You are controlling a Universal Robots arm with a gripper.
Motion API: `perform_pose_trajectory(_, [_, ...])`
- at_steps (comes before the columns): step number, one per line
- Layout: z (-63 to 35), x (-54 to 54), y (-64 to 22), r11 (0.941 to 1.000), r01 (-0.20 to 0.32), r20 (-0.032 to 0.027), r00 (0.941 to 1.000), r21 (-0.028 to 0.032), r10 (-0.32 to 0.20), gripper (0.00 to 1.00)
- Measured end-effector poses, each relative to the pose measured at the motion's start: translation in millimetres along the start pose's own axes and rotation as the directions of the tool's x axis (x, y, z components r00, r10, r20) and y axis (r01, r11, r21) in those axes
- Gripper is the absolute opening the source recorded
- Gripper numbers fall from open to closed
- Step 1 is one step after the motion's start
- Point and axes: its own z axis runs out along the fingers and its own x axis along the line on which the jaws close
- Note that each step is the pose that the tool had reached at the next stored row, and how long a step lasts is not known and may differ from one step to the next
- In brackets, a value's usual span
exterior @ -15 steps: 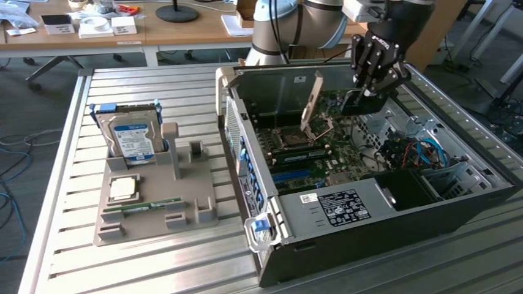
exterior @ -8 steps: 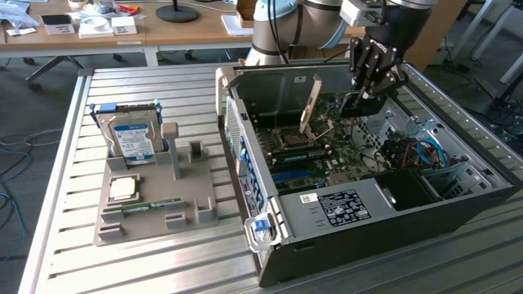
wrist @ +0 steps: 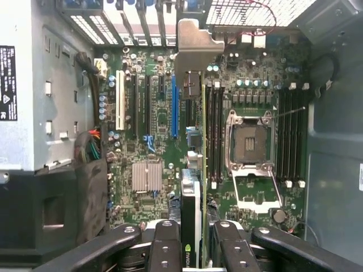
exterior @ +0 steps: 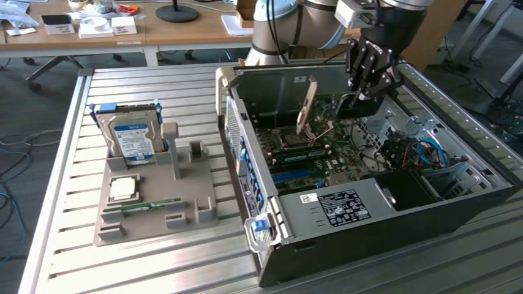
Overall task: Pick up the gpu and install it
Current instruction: 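Insert the gpu into the slot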
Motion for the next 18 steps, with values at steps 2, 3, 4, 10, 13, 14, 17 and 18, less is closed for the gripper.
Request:
perform_pose_trajectory(2, [2.8,0.1,1.9,1.0,0.0,0.0001,1.0,0.0003,0.0,0.27])
perform_pose_trajectory(3, [4.7,0.1,2.4,1.0,0.0,-0.0001,1.0,0.0004,0.0,0.27])
perform_pose_trajectory(4, [6.4,0.2,2.8,1.0,0.0,-0.0002,1.0,0.0004,0.0,0.27])
perform_pose_trajectory(10, [12.0,0.3,3.5,1.0,0.001,-0.0004,1.0,0.0003,-0.001,0.27])
perform_pose_trajectory(13, [14.1,0.5,6.0,1.0,0.004,0.0004,1.0,0.0017,-0.004,0.27])
perform_pose_trajectory(14, [15.2,0.6,7.3,1.0,0.005,0.0002,1.0,0.0023,-0.005,0.27])
perform_pose_trajectory(17, [19.3,0.7,11.5,0.9999,0.009,0.0002,1.0,0.0044,-0.009,0.27])
perform_pose_trajectory(18, [20.8,0.8,12.9,0.9999,0.011,0.0002,0.9999,0.0052,-0.011,0.27])
